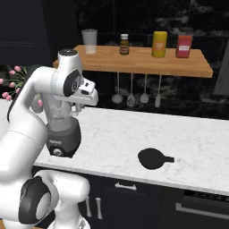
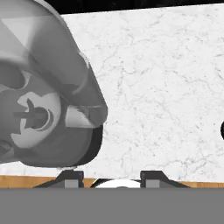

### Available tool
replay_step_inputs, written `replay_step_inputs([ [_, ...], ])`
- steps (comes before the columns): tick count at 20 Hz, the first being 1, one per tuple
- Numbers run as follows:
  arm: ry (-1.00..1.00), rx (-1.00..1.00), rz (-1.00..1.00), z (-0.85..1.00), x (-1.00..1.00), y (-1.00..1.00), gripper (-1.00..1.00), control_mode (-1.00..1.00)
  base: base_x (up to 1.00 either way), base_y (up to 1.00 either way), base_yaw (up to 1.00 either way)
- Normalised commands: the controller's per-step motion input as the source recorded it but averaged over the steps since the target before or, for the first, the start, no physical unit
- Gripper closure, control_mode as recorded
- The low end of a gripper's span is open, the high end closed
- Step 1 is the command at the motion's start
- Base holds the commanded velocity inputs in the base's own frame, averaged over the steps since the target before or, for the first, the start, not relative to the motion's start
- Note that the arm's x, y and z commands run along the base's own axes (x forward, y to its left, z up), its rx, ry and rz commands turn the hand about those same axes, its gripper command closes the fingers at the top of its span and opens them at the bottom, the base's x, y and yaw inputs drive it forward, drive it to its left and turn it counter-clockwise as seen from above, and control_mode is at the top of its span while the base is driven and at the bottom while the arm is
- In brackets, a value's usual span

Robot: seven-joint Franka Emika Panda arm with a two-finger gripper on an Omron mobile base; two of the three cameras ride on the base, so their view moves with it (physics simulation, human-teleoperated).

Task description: Close the lid blender by securely placing the lid on top.

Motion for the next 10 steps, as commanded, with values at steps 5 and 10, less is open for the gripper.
replay_step_inputs([
  [5, 0.00, 0.16, 0.00, 0.00, -0.01, -0.47, -1.00, -1.00, 0.00, 0.00, 0.00],
  [10, 0.01, 0.19, -0.21, -0.08, 0.00, -0.97, -1.00, -1.00, 0.00, 0.00, 0.00],
])
